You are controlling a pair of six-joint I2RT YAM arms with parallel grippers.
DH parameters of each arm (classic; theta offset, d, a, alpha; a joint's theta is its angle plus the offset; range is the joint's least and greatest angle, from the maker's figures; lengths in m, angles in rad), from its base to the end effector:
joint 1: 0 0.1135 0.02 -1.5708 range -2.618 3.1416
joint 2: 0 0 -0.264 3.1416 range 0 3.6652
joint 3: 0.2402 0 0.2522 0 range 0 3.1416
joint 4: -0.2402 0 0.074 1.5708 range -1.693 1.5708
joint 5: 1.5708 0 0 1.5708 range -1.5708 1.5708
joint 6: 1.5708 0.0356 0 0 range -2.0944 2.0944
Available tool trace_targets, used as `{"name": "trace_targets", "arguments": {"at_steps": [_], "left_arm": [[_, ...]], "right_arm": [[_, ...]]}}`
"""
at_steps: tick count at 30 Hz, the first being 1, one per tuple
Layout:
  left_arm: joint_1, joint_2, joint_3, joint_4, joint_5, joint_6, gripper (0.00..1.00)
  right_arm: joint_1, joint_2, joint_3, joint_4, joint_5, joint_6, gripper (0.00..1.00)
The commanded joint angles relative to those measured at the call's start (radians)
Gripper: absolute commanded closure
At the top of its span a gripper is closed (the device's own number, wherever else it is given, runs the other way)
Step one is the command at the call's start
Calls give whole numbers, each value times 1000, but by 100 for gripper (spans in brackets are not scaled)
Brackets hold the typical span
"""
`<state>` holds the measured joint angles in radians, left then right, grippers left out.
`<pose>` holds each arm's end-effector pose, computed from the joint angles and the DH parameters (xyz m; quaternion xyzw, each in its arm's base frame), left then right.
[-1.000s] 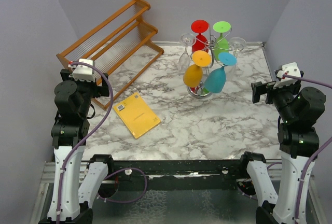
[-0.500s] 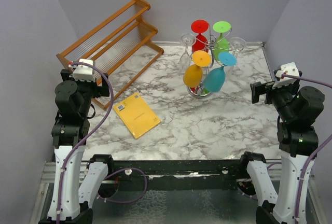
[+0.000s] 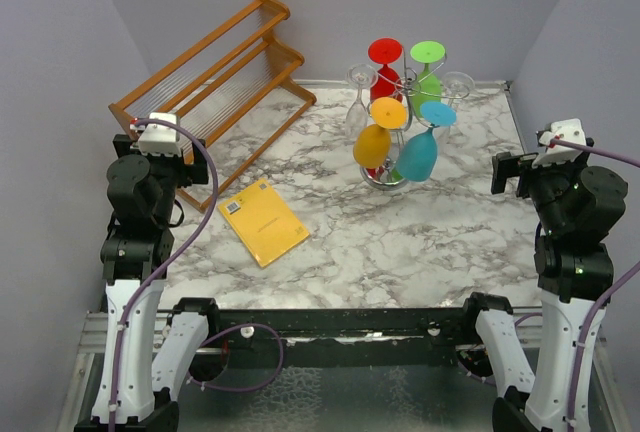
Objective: Place the wine glass upside down on the wine glass rack
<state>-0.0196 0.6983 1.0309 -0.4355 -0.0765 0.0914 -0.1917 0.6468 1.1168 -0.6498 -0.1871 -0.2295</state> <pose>0.1387 0.0000 0.4087 0.0156 0.7423 0.0524 0.6679 0.1071 -0.0140 0.4175 -0.0743 0.7631 -0.0632 0.6389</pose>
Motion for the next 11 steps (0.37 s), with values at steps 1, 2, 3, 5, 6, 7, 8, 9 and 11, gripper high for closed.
{"name": "trace_targets", "arguments": {"at_steps": [1, 2, 3, 5, 6, 7, 8, 9, 11], "left_arm": [[6, -12, -10, 33, -12, -6, 1], [6, -12, -11, 33, -10, -6, 1], [6, -11, -11, 33, -9, -6, 1], [6, -11, -11, 33, -9, -6, 1], [6, -10, -9, 32, -13, -5, 1], [6, -10, -8, 31, -19, -6, 1], [6, -11, -7, 31, -24, -6, 1], [6, -10, -6, 30, -23, -5, 1], [6, -11, -4, 27, -19, -7, 1]], "right_arm": [[-6, -12, -11, 35, 28, 17, 0], [-8, -12, -12, 35, 26, 18, 0], [-8, -13, -12, 35, 24, 18, 0], [-9, -12, -12, 33, 18, 18, 0], [-9, -12, -12, 33, 15, 17, 0], [-10, -11, -14, 33, 13, 18, 0], [-12, -12, -14, 32, 11, 18, 0], [-12, -11, -14, 33, 10, 18, 1], [-13, -11, -14, 33, 7, 18, 0]]}}
